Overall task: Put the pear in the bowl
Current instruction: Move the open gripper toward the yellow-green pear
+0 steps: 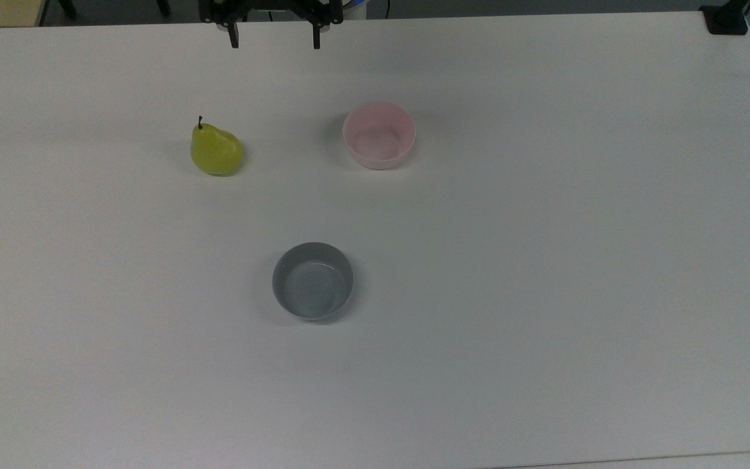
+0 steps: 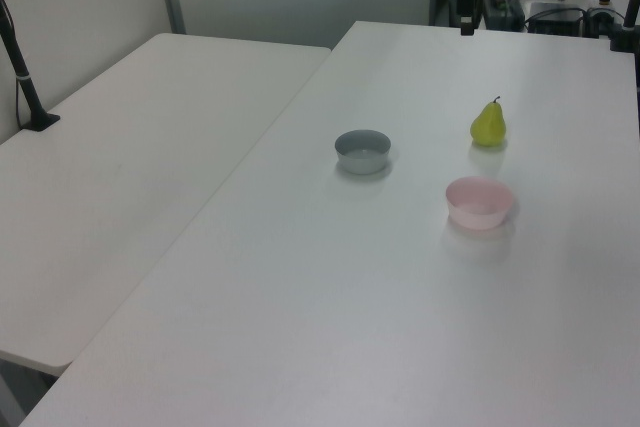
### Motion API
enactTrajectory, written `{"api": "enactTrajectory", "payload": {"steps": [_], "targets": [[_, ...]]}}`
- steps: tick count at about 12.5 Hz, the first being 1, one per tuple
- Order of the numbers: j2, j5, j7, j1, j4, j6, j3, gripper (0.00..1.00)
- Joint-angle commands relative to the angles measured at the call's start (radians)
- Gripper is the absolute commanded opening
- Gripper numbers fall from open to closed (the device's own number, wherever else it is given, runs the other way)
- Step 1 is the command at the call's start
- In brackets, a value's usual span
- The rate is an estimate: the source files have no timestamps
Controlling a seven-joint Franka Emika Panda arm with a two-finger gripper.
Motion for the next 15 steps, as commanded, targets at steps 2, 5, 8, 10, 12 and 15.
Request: {"api": "enactTrajectory", "payload": {"steps": [2, 5, 8, 10, 12, 15], "targets": [[-0.005, 0.001, -0.019, 0.022, -0.006, 0.016, -0.018, 1.00], [-0.005, 0.000, -0.019, 0.022, -0.006, 0.016, -0.018, 1.00], [-0.008, -0.013, -0.019, 0.018, -0.009, 0.016, -0.016, 1.00], [-0.016, -0.020, -0.019, 0.015, -0.007, 0.004, -0.019, 1.00], [-0.020, -0.020, -0.022, -0.005, -0.007, -0.011, -0.022, 1.00], [-0.036, -0.020, -0.113, -0.068, -0.024, -0.014, -0.022, 1.00]]}}
